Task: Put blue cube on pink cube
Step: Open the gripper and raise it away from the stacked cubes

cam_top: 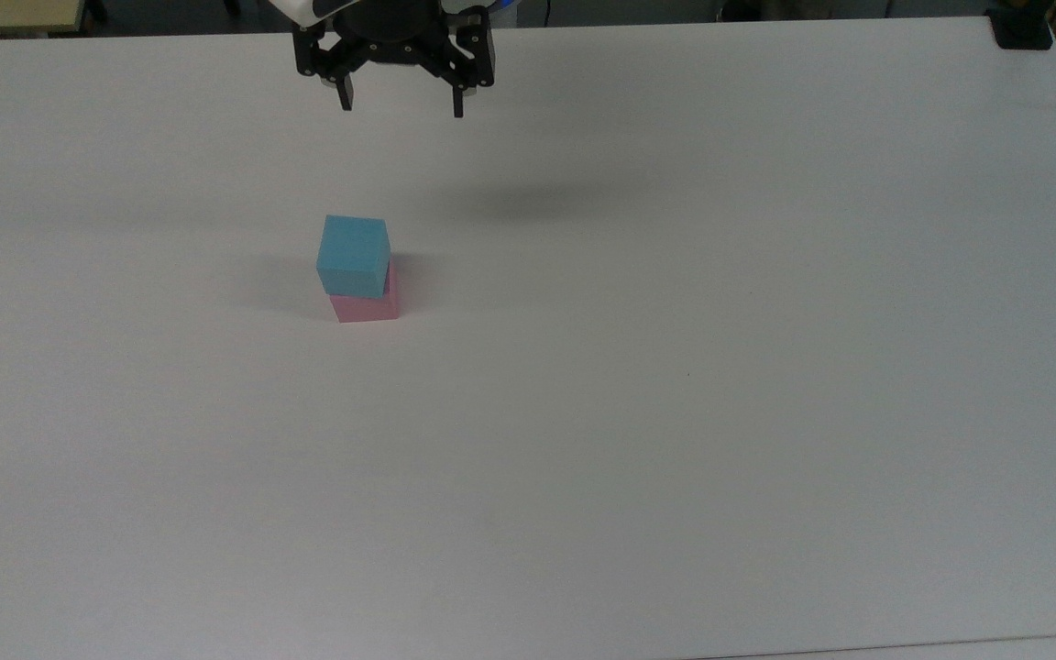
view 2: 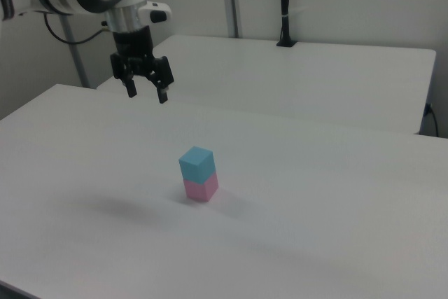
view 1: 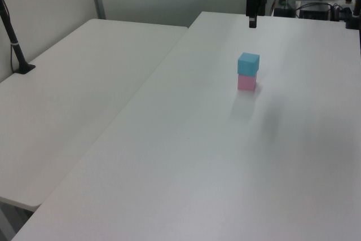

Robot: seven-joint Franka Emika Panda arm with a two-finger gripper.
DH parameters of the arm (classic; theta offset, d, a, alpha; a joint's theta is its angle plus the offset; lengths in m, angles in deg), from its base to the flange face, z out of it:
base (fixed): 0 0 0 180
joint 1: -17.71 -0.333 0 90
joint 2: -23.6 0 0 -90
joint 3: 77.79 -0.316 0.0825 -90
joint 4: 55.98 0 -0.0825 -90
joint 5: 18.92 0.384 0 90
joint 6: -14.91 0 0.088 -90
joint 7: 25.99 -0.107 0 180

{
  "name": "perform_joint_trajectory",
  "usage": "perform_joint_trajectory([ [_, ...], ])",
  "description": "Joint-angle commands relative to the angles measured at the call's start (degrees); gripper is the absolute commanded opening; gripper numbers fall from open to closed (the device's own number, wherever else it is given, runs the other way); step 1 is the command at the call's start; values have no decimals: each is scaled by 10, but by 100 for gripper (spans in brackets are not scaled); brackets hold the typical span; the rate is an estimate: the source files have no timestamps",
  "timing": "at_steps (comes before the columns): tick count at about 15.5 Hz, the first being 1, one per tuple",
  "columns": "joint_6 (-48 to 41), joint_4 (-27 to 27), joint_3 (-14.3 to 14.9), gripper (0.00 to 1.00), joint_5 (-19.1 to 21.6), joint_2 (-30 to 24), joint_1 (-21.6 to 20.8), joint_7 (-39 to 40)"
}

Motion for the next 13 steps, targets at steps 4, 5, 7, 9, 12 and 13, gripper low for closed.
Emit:
perform_joint_trajectory([
  [4,-44,-1,-7,100,0,-45,-5,-11],
  [5,-43,-2,-6,100,-1,-45,-3,-11],
  [7,-42,-3,-6,100,-2,-51,1,-7],
  [9,-38,-2,-5,100,-14,-52,1,-7],
  [12,-37,-2,-4,100,-20,-53,1,-7],
  [13,-38,-2,-4,100,-20,-53,1,-8],
])
